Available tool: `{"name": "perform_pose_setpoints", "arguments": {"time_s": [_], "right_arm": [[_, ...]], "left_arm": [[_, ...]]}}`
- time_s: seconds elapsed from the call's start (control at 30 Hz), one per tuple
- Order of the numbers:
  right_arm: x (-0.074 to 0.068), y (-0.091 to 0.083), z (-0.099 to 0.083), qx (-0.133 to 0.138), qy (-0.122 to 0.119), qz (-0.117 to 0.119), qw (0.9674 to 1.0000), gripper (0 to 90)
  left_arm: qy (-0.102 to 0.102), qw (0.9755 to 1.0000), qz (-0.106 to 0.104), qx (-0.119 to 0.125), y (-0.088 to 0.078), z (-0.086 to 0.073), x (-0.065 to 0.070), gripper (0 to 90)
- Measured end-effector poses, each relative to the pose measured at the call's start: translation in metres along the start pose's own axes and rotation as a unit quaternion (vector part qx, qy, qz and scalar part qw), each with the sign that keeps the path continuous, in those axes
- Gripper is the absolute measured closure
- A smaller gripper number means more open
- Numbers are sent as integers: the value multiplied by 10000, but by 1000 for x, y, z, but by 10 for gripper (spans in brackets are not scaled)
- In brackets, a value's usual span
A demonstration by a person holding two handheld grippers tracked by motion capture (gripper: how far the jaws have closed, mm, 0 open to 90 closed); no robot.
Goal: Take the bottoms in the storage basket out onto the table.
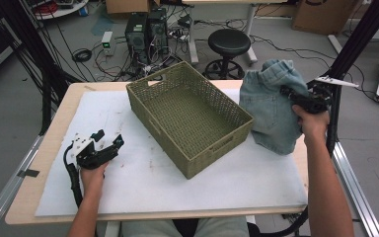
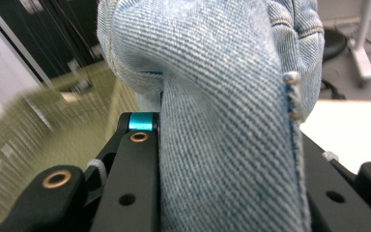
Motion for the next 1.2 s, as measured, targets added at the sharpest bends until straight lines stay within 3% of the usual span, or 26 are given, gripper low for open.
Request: {"name": "perform_pose_setpoints", "arguments": {"time_s": [0.1, 0.13, 0.27, 0.3, 0.37, 0.43, 0.53, 0.6, 0.63, 0.7, 0.8, 0.87, 0.93, 1.0, 1.03, 1.07, 1.2], "right_arm": [[2, 9, -12, -220, -22, -75, 9997, 697], [5, 15, -25, -388, 43, -130, 9992, 690], [8, 21, -36, -702, 252, -156, 9971, 671], [9, 25, -46, -844, 185, -264, 9959, 671], [10, 30, -57, -1074, 236, -249, 9936, 663], [12, 35, -68, -1312, 55, -499, 9901, 640], [15, 37, -77, -1558, -18, -811, 9845, 527], [17, 36, -78, -1570, -14, -881, 9837, 487], [20, 29, -77, -1500, 51, -954, 9841, 405], [22, 18, -75, -1392, 49, -1025, 9849, 339], [20, 2, -74, -1268, -185, -1163, 9849, 227], [20, -8, -72, -1077, -349, -1148, 9869, 206], [21, -17, -73, -1020, -343, -1141, 9876, 201], [21, -20, -74, -982, -311, -1041, 9892, 199], [17, -27, -77, -865, -335, -752, 9928, 197], [14, -29, -78, -839, -379, -629, 9938, 197], [2, -31, -82, -834, -491, -314, 9948, 197]], "left_arm": [[0, 10000, 0, 10, 0, 0, 0, 211], [12, 10000, 2, 4, 0, 0, 0, 211], [8, 10000, 1, 4, 0, 0, 0, 211], [2, 10000, 1, 0, 0, 0, 0, 211], [1, 10000, 2, -3, 0, 0, 0, 211], [-2, 10000, 0, -2, 0, 0, 0, 211], [10, 10000, -13, 6, 0, 0, 0, 211], [36, 10000, -28, 7, 0, 0, 1, 211], [80, 10000, -32, -7, 0, 0, 1, 211], [141, 9999, -27, -19, 0, 0, 3, 211], [157, 9999, 3, -6, 0, 0, 3, 211], [105, 9999, 2, 1, 0, 0, 2, 211], [41, 10000, -5, -23, -1, 0, 2, 204], [34, 10000, -8, -2, -2, 1, 3, 203], [49, 10000, -12, 46, -4, 4, 5, 203], [84, 10000, -19, 50, -4, 5, 6, 203], [133, 9999, -51, 76, -4, 6, 11, 203]]}}
Point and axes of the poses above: each handheld gripper's, and its own axes: y roughly forward along the jaws, z roughly out of its top, x roughly to its right, the point moved 5 cm from there along y, roughly forward along the jaws, and after that the axes turned 8 degrees about -x, right-handed, at the moved point
